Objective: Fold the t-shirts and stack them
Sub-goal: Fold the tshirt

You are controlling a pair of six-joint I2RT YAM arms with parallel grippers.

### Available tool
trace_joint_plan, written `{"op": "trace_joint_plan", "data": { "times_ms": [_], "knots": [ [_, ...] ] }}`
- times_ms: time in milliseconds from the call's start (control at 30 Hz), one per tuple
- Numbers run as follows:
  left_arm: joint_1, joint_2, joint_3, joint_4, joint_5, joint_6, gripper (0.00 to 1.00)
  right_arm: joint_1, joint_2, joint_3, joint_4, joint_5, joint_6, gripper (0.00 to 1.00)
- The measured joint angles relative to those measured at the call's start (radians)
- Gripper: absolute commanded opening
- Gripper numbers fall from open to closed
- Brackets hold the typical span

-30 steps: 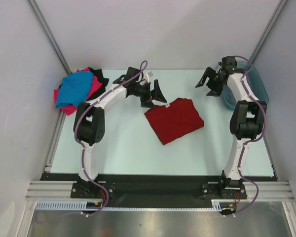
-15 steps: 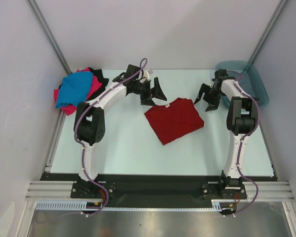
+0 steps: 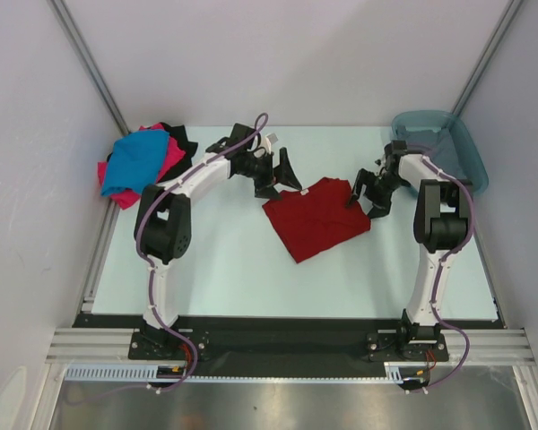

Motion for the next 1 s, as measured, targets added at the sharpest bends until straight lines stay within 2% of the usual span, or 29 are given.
{"op": "trace_joint_plan", "data": {
  "times_ms": [100,200,233,333,400,467,500,533,567,733,900,1000],
  "knots": [
    [0.0,0.0,-0.013,-0.002,0.005,0.001,1.0,0.024,-0.005,-0.019,-0.018,-0.034,-0.019,0.76],
    [0.0,0.0,-0.024,-0.001,0.006,0.001,1.0,0.064,-0.017,-0.058,-0.035,-0.053,-0.041,0.51],
    [0.0,0.0,-0.03,0.0,0.006,0.001,1.0,0.078,-0.019,-0.078,-0.039,-0.063,-0.046,0.37],
    [0.0,-0.001,-0.05,0.002,0.013,0.001,1.0,0.116,-0.036,-0.149,-0.055,-0.085,-0.058,0.19],
    [0.0,-0.001,-0.059,0.001,0.016,0.001,1.0,0.133,-0.053,-0.187,-0.061,-0.1,-0.06,0.15],
    [0.0,-0.002,-0.066,-0.001,0.021,0.002,1.0,0.151,-0.084,-0.229,-0.077,-0.102,-0.062,0.21],
    [0.0,-0.002,-0.067,-0.003,0.022,0.003,1.0,0.163,-0.1,-0.248,-0.091,-0.1,-0.065,0.28],
    [0.0,-0.002,-0.068,-0.003,0.022,0.007,1.0,0.176,-0.119,-0.266,-0.106,-0.095,-0.069,0.5],
    [0.0,-0.002,-0.068,-0.004,0.022,0.01,1.0,0.189,-0.14,-0.282,-0.123,-0.089,-0.065,0.59],
    [0.0,-0.006,-0.068,-0.008,0.022,0.017,1.0,0.221,-0.285,-0.3,-0.2,-0.01,-0.056,0.82],
    [0.0,-0.007,-0.054,-0.024,0.02,0.019,1.0,0.213,-0.415,-0.204,-0.23,0.15,-0.012,0.89],
    [0.0,-0.007,-0.017,-0.032,0.017,0.018,1.0,0.203,-0.445,-0.115,-0.225,0.221,0.004,0.88]
  ]
}}
